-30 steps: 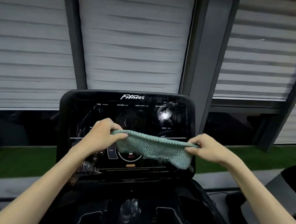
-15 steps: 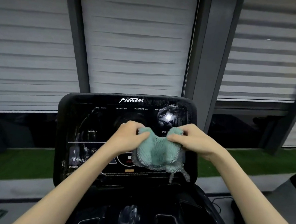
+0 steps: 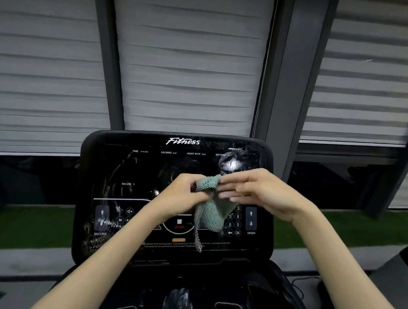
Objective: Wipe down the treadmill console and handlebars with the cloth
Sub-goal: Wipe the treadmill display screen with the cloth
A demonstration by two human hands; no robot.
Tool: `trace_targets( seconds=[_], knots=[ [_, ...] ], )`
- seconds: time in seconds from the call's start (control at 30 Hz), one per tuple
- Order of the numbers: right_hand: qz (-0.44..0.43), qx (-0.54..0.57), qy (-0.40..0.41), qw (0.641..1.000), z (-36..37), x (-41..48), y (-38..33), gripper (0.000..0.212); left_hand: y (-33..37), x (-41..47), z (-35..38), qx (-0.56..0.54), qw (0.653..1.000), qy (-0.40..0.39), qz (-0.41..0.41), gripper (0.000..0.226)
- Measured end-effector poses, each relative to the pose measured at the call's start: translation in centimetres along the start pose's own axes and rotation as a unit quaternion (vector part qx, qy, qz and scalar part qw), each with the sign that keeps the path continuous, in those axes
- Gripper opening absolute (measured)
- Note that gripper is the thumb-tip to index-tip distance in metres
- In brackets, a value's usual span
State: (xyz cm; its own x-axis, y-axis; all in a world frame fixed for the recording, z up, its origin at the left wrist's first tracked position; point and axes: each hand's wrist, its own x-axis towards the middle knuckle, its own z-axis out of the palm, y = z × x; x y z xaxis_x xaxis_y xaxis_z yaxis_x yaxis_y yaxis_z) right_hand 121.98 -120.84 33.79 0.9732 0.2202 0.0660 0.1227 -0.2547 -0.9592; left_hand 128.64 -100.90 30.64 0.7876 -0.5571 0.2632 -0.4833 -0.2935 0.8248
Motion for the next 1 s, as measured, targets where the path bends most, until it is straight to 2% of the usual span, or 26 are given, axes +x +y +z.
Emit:
trace_targets(
  seconds=[0.07,0.1,0.13,0.2,0.23,0.27,0.33,0.43,0.47,0.6,0.7,0.8,0.9,0.97,1.0],
  knots=[
    [-0.059,-0.054,0.109,0.991,-0.8,0.0,1.1,0.025,0.1,-0.2,-0.3,-0.06,0.997,0.012,-0.036,0.029],
    [-0.075,-0.062,0.147,0.984,-1.3,0.0,2.0,0.024,0.3,-0.2,-0.5,-0.109,0.992,0.01,-0.055,0.032],
    [-0.07,-0.055,0.156,0.984,-1.6,-0.1,2.7,0.034,0.5,-0.3,-0.7,-0.153,0.986,0.009,-0.072,0.033],
    [-0.022,-0.02,0.098,0.995,-1.3,-0.3,4.0,0.061,0.9,-0.3,-1.0,-0.223,0.971,0.009,-0.092,0.029],
    [-0.007,-0.006,0.06,0.998,-0.8,-0.2,4.5,0.066,0.9,-0.3,-1.1,-0.255,0.962,0.007,-0.095,0.027],
    [-0.007,0.004,0.038,0.999,-0.1,0.0,5.0,0.062,0.9,-0.3,-1.1,-0.287,0.953,0.002,-0.098,0.025],
    [-0.026,0.018,0.05,0.998,1.1,0.4,5.2,0.043,0.8,-0.2,-1.0,-0.32,0.942,-0.015,-0.103,0.024],
    [-0.025,0.036,0.086,0.995,1.3,0.7,5.1,0.026,0.3,-0.1,-1.1,-0.281,0.954,-0.038,-0.101,0.021],
    [-0.029,0.034,0.087,0.995,1.2,0.7,4.9,0.026,0.0,-0.1,-1.2,-0.26,0.96,-0.038,-0.099,0.018],
    [-0.069,0.003,0.068,0.995,0.6,0.2,3.9,0.031,-1.1,0.3,-1.6,-0.199,0.974,-0.033,-0.102,0.037],
    [-0.052,0.013,0.047,0.997,0.0,0.0,3.9,0.032,-1.5,0.6,-1.5,-0.175,0.979,0.003,-0.108,0.033],
    [-0.063,0.117,0.042,0.99,-0.5,-0.1,4.3,0.03,-1.8,0.7,-1.5,-0.148,0.986,-0.016,-0.073,0.019],
    [-0.077,0.171,0.05,0.981,-1.1,-0.5,4.6,0.018,-1.4,0.4,-1.2,-0.132,0.988,-0.067,-0.032,0.034],
    [-0.076,0.169,0.049,0.981,-1.6,-0.8,4.9,0.005,-1.2,0.1,-1.2,-0.129,0.989,-0.078,0.0,0.035],
    [-0.074,0.154,0.047,0.984,-1.9,-0.9,5.2,0.012,-1.2,0.0,-1.2,-0.12,0.99,-0.071,0.008,0.039]
  ],
)
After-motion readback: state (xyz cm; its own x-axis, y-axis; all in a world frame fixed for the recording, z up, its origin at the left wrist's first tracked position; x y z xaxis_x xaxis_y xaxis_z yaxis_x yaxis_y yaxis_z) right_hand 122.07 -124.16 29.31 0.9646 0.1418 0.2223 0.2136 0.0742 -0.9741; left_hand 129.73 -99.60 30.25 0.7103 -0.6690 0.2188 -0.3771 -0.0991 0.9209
